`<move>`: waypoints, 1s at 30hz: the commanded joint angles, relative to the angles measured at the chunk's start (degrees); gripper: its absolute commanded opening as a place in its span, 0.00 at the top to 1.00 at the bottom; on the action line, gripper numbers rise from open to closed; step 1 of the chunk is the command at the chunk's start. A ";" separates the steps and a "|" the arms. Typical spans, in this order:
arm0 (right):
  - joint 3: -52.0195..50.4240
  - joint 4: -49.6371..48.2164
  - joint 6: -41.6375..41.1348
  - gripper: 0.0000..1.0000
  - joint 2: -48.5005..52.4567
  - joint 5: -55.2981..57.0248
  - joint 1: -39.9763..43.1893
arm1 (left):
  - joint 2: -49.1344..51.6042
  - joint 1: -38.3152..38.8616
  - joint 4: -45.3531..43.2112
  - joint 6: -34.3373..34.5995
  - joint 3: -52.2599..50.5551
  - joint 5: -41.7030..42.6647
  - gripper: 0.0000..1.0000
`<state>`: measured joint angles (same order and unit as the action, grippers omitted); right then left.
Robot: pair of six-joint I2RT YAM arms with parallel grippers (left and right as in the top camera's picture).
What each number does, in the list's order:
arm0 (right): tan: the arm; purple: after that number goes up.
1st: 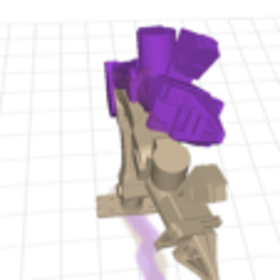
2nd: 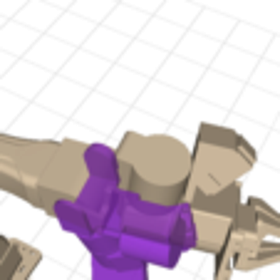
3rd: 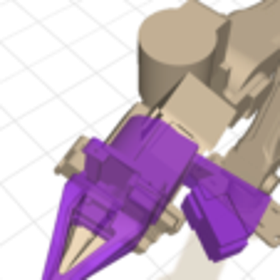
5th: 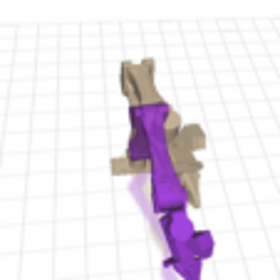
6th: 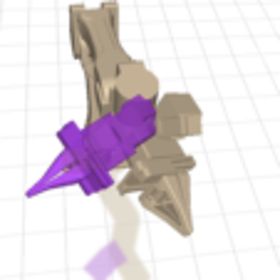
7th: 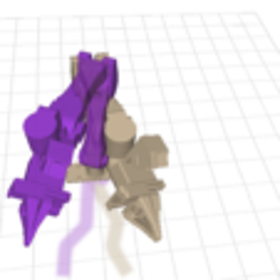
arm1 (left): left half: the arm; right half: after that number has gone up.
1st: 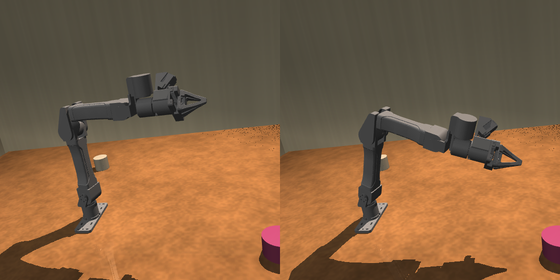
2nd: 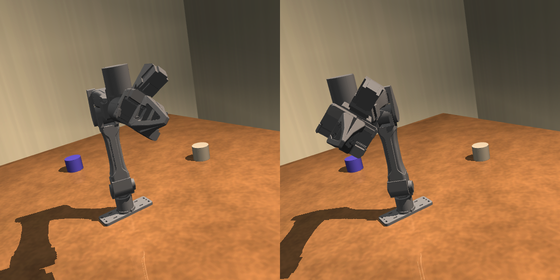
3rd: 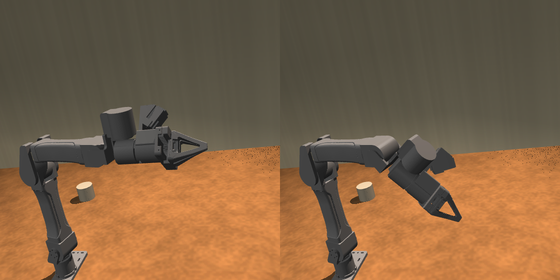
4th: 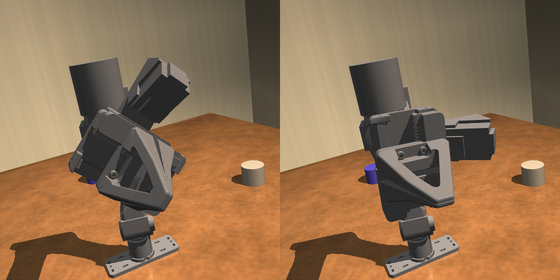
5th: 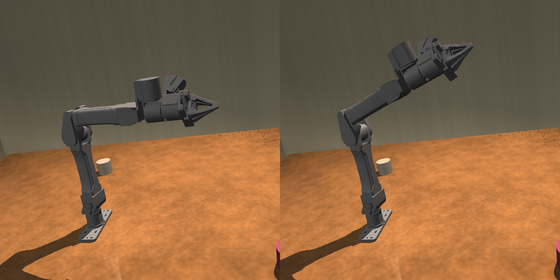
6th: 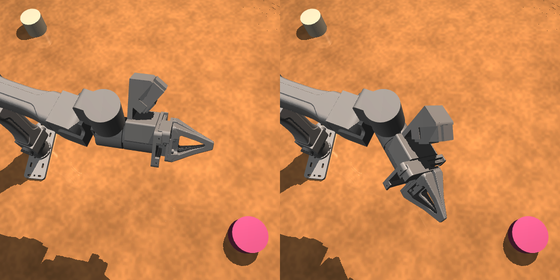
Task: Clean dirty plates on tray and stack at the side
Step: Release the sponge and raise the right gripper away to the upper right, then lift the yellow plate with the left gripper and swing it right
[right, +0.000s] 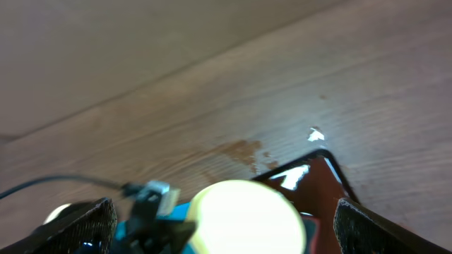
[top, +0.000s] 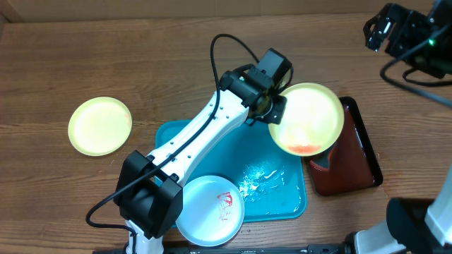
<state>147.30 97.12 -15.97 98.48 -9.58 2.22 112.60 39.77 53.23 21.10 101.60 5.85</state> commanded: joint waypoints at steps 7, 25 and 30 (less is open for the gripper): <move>1.40 -0.13 3.91 0.00 -3.32 -8.74 0.15 | -0.09 1.62 -9.46 -2.16 6.58 -4.22 0.96; 1.44 -1.27 7.10 0.00 -6.36 -12.59 0.15 | 9.62 16.90 -18.14 -13.99 9.46 -35.74 0.96; 2.69 -3.45 7.30 0.00 -7.30 -12.61 0.15 | 9.88 16.90 -18.05 -15.76 9.46 -38.86 0.96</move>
<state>147.83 94.72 -9.58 92.71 -21.65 2.22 122.32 57.30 35.57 7.88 108.73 -26.15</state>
